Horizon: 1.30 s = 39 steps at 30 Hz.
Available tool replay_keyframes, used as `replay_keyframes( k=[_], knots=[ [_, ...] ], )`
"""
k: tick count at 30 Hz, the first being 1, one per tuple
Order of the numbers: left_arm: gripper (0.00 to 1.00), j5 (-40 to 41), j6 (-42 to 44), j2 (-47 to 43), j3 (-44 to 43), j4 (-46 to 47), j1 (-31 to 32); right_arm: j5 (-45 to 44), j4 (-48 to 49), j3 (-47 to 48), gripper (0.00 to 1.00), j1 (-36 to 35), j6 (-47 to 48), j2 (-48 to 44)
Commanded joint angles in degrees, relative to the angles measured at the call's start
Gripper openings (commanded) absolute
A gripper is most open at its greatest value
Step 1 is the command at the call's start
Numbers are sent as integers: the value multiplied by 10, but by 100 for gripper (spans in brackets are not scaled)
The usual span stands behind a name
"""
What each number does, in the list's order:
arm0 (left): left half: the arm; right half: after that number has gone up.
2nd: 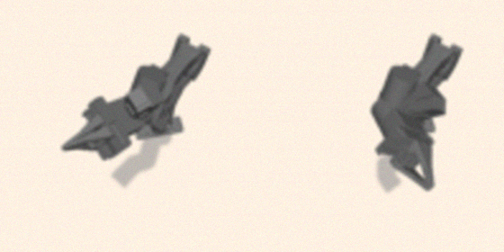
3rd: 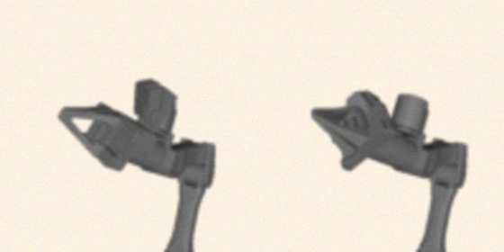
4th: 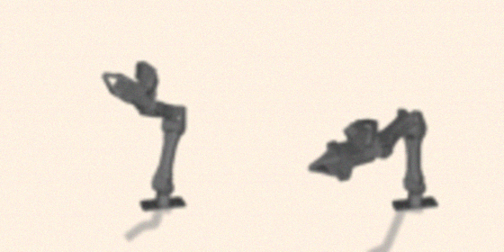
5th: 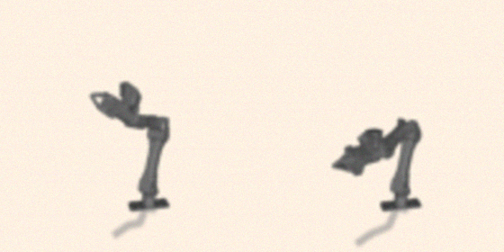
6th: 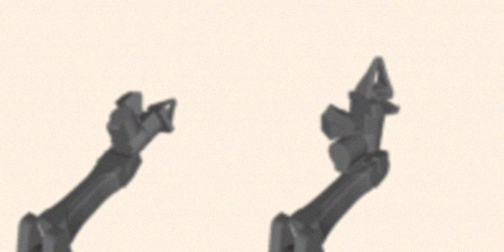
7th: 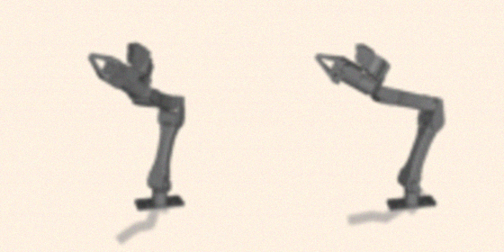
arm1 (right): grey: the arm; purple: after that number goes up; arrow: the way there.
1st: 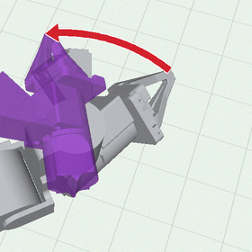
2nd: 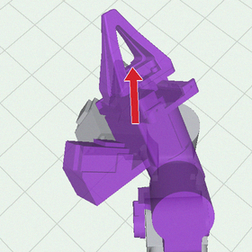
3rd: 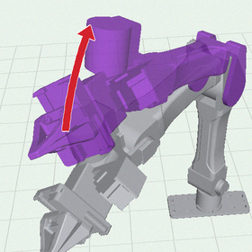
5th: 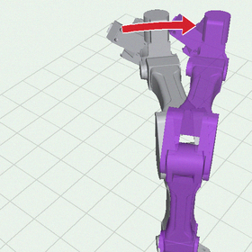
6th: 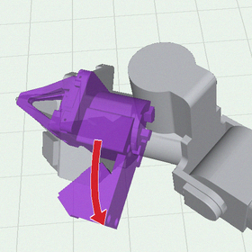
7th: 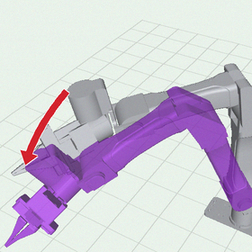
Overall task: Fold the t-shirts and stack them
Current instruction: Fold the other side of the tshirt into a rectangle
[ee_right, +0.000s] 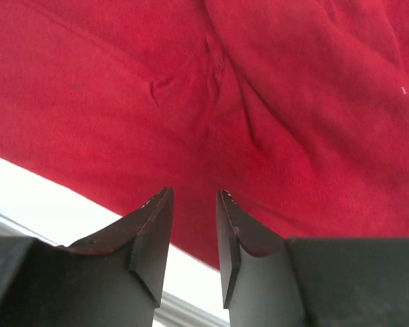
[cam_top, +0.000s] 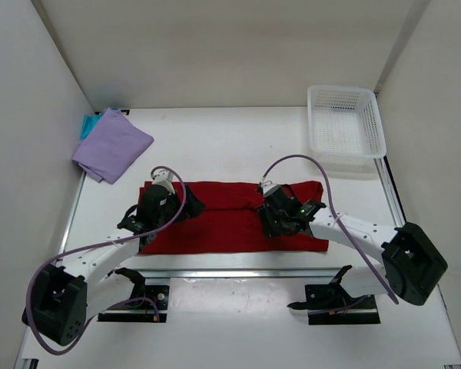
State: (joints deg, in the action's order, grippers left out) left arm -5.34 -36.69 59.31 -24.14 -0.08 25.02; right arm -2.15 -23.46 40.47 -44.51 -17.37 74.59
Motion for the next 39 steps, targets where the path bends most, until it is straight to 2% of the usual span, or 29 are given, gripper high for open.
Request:
replay_keyframes(
  k=[1, 3, 7, 13, 19, 21, 23, 29, 35, 39],
  knots=[
    [99, -19, -3, -9, 11, 57, 0, -18, 57, 14, 30, 7, 9, 25],
    [94, -26, -8, -7, 20, 70, -3, -8, 61, 10, 30, 21, 8, 37],
    [74, -34, -8, 5, 30, 87, -11, -11, 75, 15, 31, 22, 8, 61],
    [72, -35, -18, 22, 39, 110, 6, -42, 81, 24, 28, 23, 4, 76],
    [68, -40, -21, 21, 38, 105, 13, -40, 33, 46, 10, 24, -9, 59],
    [68, -41, -20, 12, 31, 102, 11, -5, 19, 50, 8, 31, -11, 43],
    [67, -39, -21, 9, 27, 101, 12, 75, 0, 56, 6, 49, -14, 29],
    [66, -53, -28, 0, 23, 95, 4, 144, -54, 97, 6, 38, 1, 51],
    [66, -60, -34, -23, 28, 89, -7, 206, -62, 128, 8, 18, 15, 97],
    [67, -73, -34, -36, 39, 86, -21, 204, -57, 123, 26, 19, 14, 102]
  ],
)
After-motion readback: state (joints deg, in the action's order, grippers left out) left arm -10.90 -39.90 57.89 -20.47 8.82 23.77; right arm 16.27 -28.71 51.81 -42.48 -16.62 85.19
